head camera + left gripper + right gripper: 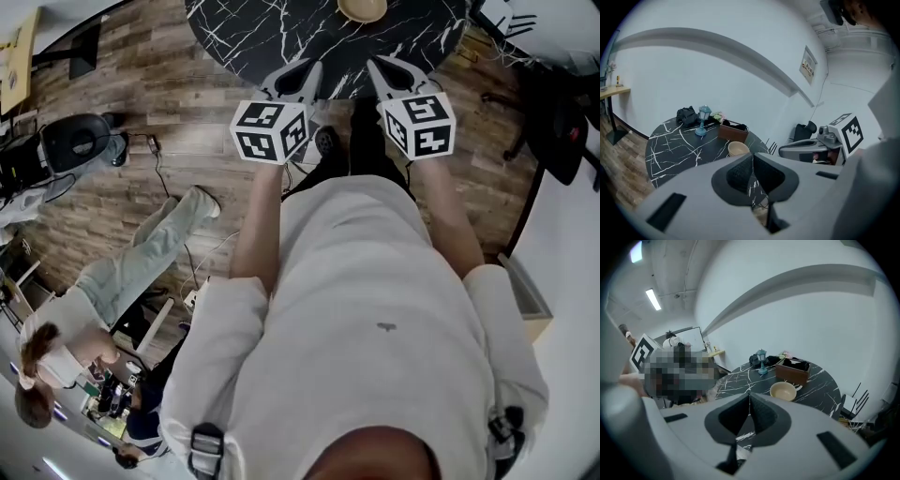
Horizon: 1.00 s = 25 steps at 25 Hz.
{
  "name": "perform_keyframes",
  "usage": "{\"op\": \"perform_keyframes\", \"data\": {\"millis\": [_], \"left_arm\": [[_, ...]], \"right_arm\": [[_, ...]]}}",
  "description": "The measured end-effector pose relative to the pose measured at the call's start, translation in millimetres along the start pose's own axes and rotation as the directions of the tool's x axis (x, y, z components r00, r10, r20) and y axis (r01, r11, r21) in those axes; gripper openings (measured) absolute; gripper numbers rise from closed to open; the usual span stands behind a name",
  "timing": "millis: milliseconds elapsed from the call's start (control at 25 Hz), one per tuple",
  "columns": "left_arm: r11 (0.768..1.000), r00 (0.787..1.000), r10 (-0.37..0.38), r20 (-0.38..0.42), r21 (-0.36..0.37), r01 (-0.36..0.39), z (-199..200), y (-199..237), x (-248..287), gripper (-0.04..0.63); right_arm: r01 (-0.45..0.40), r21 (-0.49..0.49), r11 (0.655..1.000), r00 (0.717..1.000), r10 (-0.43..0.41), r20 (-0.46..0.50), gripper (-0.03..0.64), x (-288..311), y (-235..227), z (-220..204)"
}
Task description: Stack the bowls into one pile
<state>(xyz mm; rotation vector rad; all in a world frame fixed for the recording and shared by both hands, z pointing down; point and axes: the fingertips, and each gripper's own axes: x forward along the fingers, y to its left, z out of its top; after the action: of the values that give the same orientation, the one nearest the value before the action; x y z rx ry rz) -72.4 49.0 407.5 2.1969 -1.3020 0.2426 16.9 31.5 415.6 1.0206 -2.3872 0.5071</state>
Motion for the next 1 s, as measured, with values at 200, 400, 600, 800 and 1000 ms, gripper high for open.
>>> {"op": "perform_keyframes", "data": {"millis": [200, 400, 600, 800, 1000], "left_arm": [[0.999, 0.999, 0.003, 0.044, 0.04, -0.004, 8, -8, -21, 0.006], [0.993, 0.997, 0.009, 0.076, 0.113, -0.018, 21, -16, -40, 0.005], [0.991, 0.994, 0.011, 0.109, 0.132, -0.025, 31, -20, -50, 0.005], [0.987, 0.992, 0.009, 0.129, 0.157, -0.029, 39, -25, -54, 0.005], [0.987, 0.99, 0.006, 0.14, 0.157, -0.028, 44, -27, -58, 0.005]], "right_arm": [[0.0, -0.04, 0.999, 0.998, 0.002, 0.059, 0.008, -17, 21, 18], [0.004, -0.059, 0.998, 0.993, 0.003, 0.114, 0.003, -38, 36, 34], [0.014, -0.074, 0.997, 0.989, -0.003, 0.149, 0.003, -52, 41, 44], [0.021, -0.095, 0.995, 0.987, -0.005, 0.162, 0.003, -57, 45, 48], [0.018, -0.112, 0.994, 0.984, 0.002, 0.176, 0.003, -61, 51, 53]]}}
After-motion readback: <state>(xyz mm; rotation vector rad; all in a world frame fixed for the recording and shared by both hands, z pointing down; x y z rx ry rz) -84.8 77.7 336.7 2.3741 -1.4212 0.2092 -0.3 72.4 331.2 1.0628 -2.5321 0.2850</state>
